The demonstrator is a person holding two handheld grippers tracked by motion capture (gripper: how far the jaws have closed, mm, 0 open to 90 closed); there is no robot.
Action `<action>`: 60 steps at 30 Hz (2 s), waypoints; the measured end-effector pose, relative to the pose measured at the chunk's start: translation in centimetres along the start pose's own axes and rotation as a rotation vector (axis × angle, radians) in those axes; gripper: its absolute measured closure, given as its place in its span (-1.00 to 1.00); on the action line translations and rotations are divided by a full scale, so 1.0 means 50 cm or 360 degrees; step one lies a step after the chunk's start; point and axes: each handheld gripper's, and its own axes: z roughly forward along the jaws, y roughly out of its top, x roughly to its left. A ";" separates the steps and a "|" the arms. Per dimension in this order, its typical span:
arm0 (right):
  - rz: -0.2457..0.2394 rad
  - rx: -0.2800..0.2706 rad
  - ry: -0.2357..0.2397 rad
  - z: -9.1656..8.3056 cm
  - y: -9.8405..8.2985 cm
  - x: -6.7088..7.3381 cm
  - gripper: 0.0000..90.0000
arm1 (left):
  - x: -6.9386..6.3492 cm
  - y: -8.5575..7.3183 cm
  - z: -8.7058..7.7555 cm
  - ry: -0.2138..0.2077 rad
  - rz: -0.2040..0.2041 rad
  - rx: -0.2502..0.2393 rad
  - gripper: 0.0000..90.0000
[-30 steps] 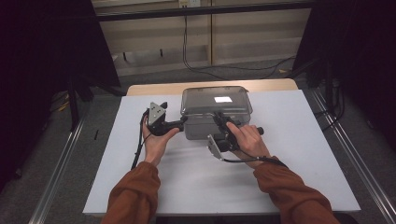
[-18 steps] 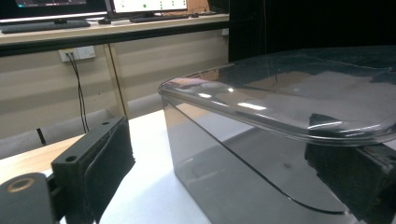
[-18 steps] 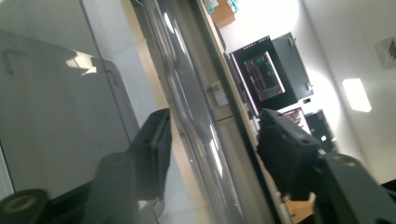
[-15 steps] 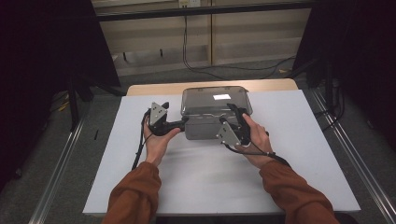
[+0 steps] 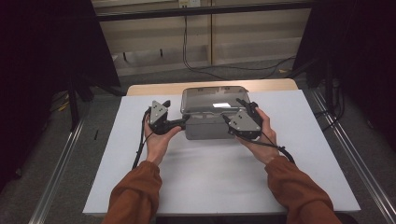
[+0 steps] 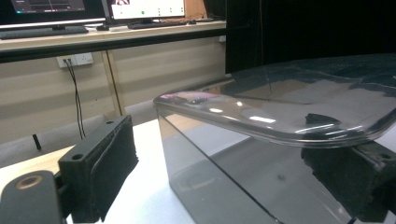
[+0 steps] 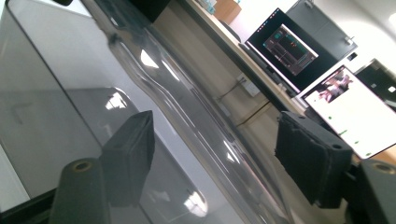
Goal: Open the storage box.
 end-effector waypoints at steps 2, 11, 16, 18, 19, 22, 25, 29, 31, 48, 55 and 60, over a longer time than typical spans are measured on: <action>0.0063 0.0004 0.0016 -0.001 -0.006 -0.009 -0.41 | -0.001 0.002 0.001 -0.0004 -0.0006 -0.0004 -0.77; 0.0283 -0.0014 0.0086 0.002 -0.025 -0.041 -0.56 | -0.005 0.011 0.003 -0.0023 -0.0005 -0.0035 -0.69; 0.0298 0.0009 0.0082 0.009 -0.033 -0.043 -0.60 | -0.003 0.014 0.004 -0.0030 -0.0013 -0.0041 -0.67; 0.0320 0.0004 0.0084 0.012 -0.036 -0.044 -0.64 | -0.003 0.017 0.004 -0.0033 -0.0008 -0.0041 -0.65; 0.0341 -0.0003 0.0093 0.014 -0.037 -0.046 -0.67 | -0.003 0.018 0.004 -0.0036 -0.0012 -0.0046 -0.64; 0.0383 -0.0011 0.0129 0.018 -0.041 -0.050 -0.77 | -0.003 0.021 0.006 -0.0029 -0.0007 -0.0053 -0.63; 0.0411 -0.0014 0.0137 0.021 -0.046 -0.057 -0.77 | -0.002 0.024 0.007 -0.0025 0.0008 -0.0054 -0.63; 0.0474 -0.0021 0.0137 0.023 -0.052 -0.069 -0.71 | 0.000 0.027 0.011 -0.0034 -0.0004 -0.0059 -0.61; 0.0524 -0.0037 0.0138 0.025 -0.056 -0.077 -0.68 | -0.002 0.030 0.014 -0.0038 -0.0001 -0.0062 -0.56; 0.0657 -0.0118 0.0158 0.037 -0.066 -0.109 -0.35 | 0.003 0.042 0.026 -0.0071 -0.0010 -0.0069 -0.41; 0.0643 -0.0138 0.0174 0.044 -0.068 -0.110 -0.22 | 0.002 0.046 0.032 -0.0105 0.0017 -0.0077 -0.28; 0.0630 -0.0156 0.0206 0.052 -0.054 -0.118 -0.11 | 0.001 0.051 0.035 -0.0119 0.0045 -0.0080 -0.18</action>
